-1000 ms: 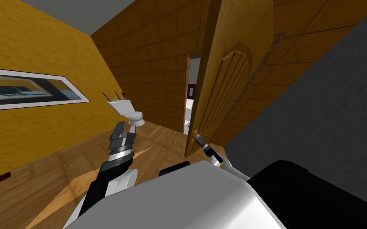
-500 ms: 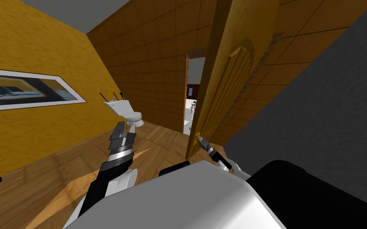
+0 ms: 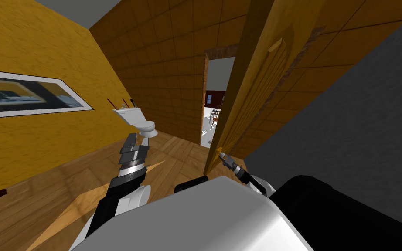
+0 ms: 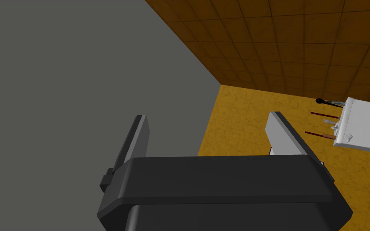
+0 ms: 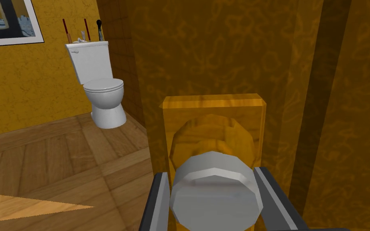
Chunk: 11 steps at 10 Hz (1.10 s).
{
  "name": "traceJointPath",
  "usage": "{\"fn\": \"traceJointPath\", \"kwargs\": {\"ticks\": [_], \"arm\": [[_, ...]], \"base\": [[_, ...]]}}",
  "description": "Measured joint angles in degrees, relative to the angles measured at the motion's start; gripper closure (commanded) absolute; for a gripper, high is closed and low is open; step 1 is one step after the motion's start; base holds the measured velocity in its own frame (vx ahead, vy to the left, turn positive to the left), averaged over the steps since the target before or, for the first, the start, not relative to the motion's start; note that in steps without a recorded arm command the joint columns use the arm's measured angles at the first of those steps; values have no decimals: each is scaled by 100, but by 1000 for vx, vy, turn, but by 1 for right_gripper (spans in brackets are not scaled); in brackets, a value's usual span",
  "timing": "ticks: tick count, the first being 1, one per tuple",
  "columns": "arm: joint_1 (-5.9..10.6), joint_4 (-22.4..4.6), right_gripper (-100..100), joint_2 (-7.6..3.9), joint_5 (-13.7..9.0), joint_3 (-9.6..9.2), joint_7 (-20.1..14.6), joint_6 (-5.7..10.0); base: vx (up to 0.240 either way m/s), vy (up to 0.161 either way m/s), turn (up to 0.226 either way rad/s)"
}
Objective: Pull the door open
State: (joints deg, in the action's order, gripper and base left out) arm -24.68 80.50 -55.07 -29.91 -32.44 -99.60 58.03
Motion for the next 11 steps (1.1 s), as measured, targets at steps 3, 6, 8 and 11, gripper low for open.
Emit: {"fn": "traceJointPath", "kwargs": {"ticks": [3,6,8,11], "arm": [[-195,-8,100,-330,20,-137,-189,348],[-240,-161,-100,-374,73,-226,-284,536],[-314,-193,-100,-384,63,-220,-301,629],[-483,-252,-100,-412,10,-199,-307,817]], "base": [[-27,-38,-17],[23,18,-23],[42,162,-80],[35,83,-108]]}}
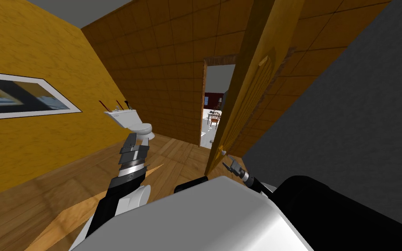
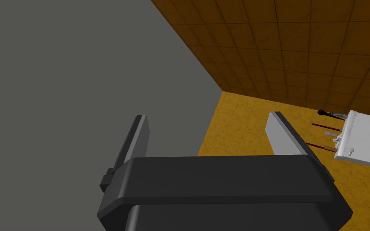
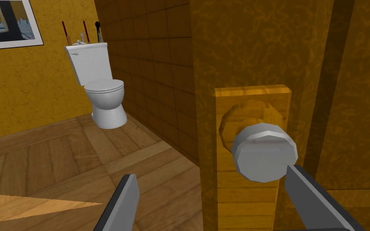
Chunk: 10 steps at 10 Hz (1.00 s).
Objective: Pull the door open
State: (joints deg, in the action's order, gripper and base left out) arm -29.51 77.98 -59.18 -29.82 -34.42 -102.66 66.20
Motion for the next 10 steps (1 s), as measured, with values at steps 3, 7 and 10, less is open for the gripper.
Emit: {"fn": "traceJointPath", "kwargs": {"ticks": [3,7,10], "arm": [[-150,-107,-100,-10,-8,9,8,210],[-188,-143,-100,-16,-27,29,14,249],[-160,-176,-100,-1,-100,82,-12,204]], "base": [[-98,-138,-58],[-10,-6,34],[103,149,115]]}}
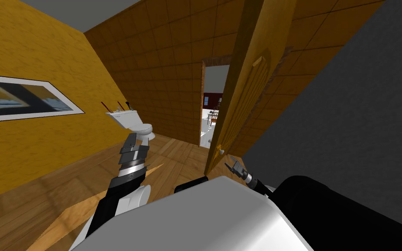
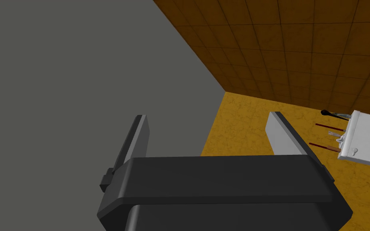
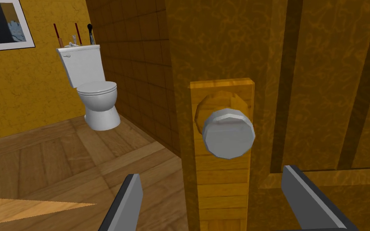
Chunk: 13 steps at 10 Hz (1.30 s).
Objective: Pull the door open
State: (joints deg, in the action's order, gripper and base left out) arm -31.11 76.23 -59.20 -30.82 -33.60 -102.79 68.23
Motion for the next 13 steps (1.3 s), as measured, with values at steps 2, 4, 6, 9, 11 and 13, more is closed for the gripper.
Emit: {"fn": "traceJointPath", "kwargs": {"ticks": [2,4,6,9,11,13], "arm": [[47,-70,-100,35,-128,92,-39,-77],[127,-228,-100,86,-252,167,-130,-133],[257,-390,100,139,-313,206,-212,-170],[242,-372,100,135,-307,202,-195,-164],[241,-371,100,135,-307,201,-194,-163],[157,-347,-100,114,-309,220,-183,-121]], "base": [[87,111,181],[32,8,195],[5,-7,2],[0,0,0],[0,0,0],[-22,-1,-259]]}}
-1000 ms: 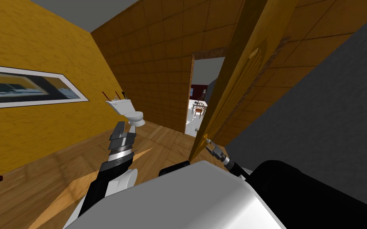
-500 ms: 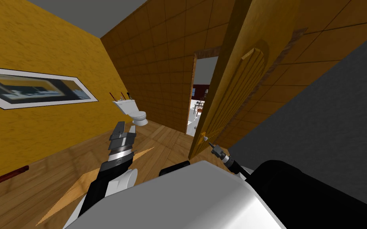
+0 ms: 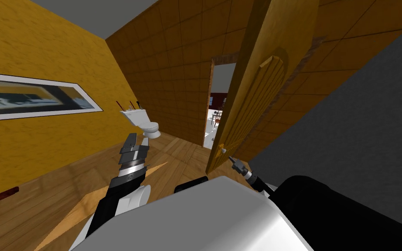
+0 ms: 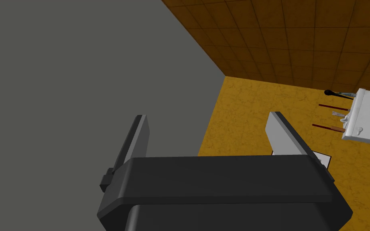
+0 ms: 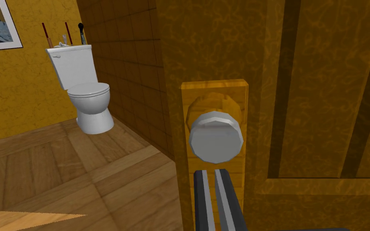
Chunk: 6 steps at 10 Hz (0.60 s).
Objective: Pull the door open
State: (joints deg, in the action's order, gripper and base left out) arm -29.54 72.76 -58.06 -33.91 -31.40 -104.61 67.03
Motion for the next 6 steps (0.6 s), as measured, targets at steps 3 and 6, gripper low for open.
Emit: {"fn": "traceJointPath", "kwargs": {"ticks": [3,6], "arm": [[-257,-70,-100,-6,35,21,23,267],[-236,-68,-100,0,-5,54,18,223]], "base": [[-28,2,-164],[162,74,57]]}}
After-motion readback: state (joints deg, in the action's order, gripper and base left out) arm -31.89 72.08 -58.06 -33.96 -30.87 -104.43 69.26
